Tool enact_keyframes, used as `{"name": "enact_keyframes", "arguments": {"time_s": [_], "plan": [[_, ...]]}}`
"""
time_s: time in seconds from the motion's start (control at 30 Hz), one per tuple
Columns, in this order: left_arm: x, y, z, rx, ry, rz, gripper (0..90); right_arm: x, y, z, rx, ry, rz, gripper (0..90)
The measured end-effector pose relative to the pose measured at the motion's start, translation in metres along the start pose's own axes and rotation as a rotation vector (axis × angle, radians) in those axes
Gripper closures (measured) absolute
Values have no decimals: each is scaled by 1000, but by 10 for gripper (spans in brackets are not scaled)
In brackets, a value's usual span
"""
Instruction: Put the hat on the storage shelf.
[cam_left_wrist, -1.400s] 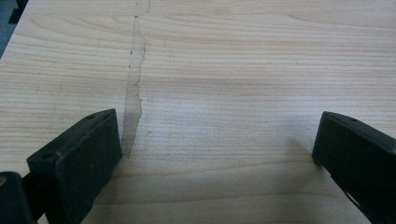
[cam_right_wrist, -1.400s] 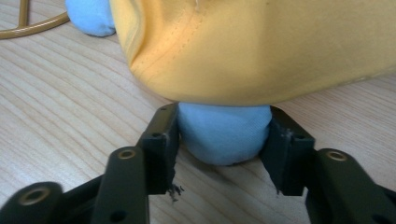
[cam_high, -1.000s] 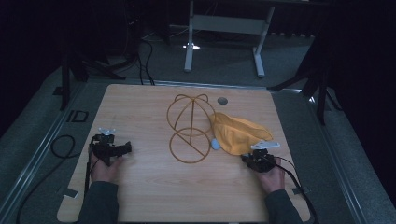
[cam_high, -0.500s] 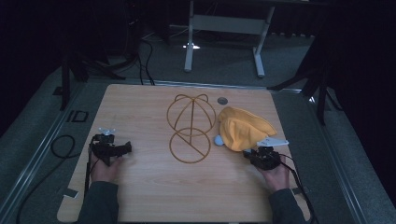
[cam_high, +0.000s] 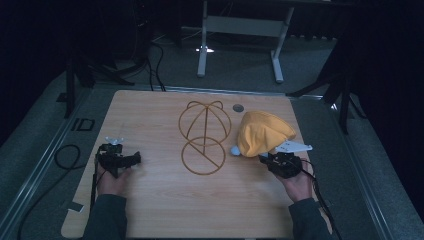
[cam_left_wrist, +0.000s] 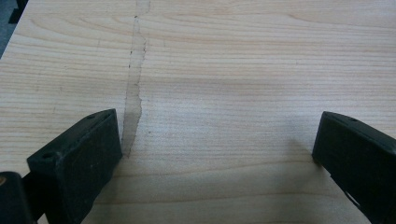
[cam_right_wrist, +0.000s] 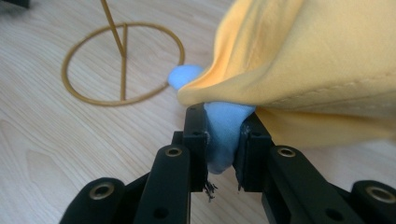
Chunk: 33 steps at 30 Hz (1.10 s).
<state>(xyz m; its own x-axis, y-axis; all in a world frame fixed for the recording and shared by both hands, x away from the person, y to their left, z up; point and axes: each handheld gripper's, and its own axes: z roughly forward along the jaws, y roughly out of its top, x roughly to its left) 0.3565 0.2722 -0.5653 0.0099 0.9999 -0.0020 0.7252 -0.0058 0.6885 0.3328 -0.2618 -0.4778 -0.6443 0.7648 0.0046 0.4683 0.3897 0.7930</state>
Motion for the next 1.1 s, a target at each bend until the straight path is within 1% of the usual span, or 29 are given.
{"name": "enact_keyframes", "arguments": {"time_s": [0.1,0.23,0.33,0.4,0.53,0.63,0.67,0.73,0.8,0.87,0.93,1.0,1.03,1.1], "plan": [[0,0,0,0,0,0,14,2,7,-6,-20,14,-11,771],[0,0,0,0,0,0,14,6,13,-15,-54,56,-13,770],[0,0,0,0,0,0,14,10,17,-23,-69,66,-19,769],[0,0,0,0,0,0,14,9,19,-27,-90,81,-16,768],[0,0,0,0,0,0,13,5,24,-37,-145,134,24,767],[0,0,0,0,0,0,13,1,27,-43,-187,176,67,766],[0,0,0,0,0,0,14,0,27,-43,-193,182,78,764],[0,0,0,0,0,0,13,-3,27,-42,-190,157,83,757],[0,0,0,0,0,0,13,-7,25,-40,-191,138,100,745],[0,0,0,0,0,0,14,-10,23,-39,-185,90,107,728],[0,0,0,0,0,0,14,-13,21,-38,-179,58,119,703],[0,0,0,0,0,0,13,-15,20,-38,-166,10,114,669],[0,0,0,0,0,0,14,-15,19,-38,-163,0,112,663],[0,0,0,0,1,0,13,-16,18,-39,-163,-1,110,647]]}}
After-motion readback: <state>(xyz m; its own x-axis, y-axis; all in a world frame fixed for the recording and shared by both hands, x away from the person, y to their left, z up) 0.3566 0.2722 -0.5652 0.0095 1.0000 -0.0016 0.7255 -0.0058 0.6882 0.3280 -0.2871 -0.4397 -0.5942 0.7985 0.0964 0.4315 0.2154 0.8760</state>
